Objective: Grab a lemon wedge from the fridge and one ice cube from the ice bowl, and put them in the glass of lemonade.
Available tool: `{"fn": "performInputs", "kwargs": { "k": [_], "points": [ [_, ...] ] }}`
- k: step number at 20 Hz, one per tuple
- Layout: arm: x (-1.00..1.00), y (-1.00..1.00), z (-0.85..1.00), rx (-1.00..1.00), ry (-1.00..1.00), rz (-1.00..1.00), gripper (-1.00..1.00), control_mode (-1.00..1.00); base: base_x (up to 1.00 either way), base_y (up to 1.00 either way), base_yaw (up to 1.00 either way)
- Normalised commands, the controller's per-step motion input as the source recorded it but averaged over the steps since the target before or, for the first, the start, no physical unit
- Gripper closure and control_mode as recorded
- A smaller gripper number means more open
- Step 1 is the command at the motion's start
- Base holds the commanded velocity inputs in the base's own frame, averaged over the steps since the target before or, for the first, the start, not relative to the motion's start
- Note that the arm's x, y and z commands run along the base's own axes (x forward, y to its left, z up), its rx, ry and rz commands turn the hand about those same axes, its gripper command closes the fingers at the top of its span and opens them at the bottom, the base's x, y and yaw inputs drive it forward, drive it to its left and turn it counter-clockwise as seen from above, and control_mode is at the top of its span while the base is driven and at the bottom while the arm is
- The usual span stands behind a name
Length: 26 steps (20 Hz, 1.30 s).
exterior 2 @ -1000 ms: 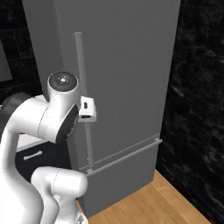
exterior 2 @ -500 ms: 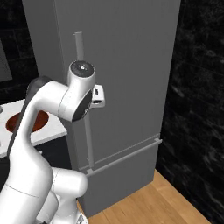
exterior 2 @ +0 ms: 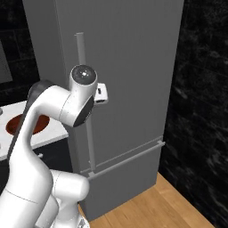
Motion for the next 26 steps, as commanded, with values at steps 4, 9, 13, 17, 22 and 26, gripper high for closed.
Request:
{"fn": "performInputs", "kwargs": {
  "k": [4,9,13,17,22,26],
  "points": [
    [0.57,-0.03,0.01,0.00,-0.21,0.01,-1.00,-1.00,0.00,0.00,0.00],
    [0.57,0.00,-0.14,0.22,-0.17,0.01,-1.00,-1.00,0.00,0.00,0.00],
    [0.21,0.00,-0.05,0.34,-0.21,0.06,-1.00,-1.00,0.00,0.00,0.00],
    [0.02,0.00,0.01,0.13,-0.12,0.13,-1.00,-1.00,0.00,0.00,0.00],
    [0.14,0.23,0.26,0.00,-0.03,0.17,-1.00,-1.00,0.00,0.00,0.00],
    [0.33,0.28,0.32,-0.01,-0.08,0.05,-1.00,-1.00,0.00,0.00,0.00]
  ]
}}
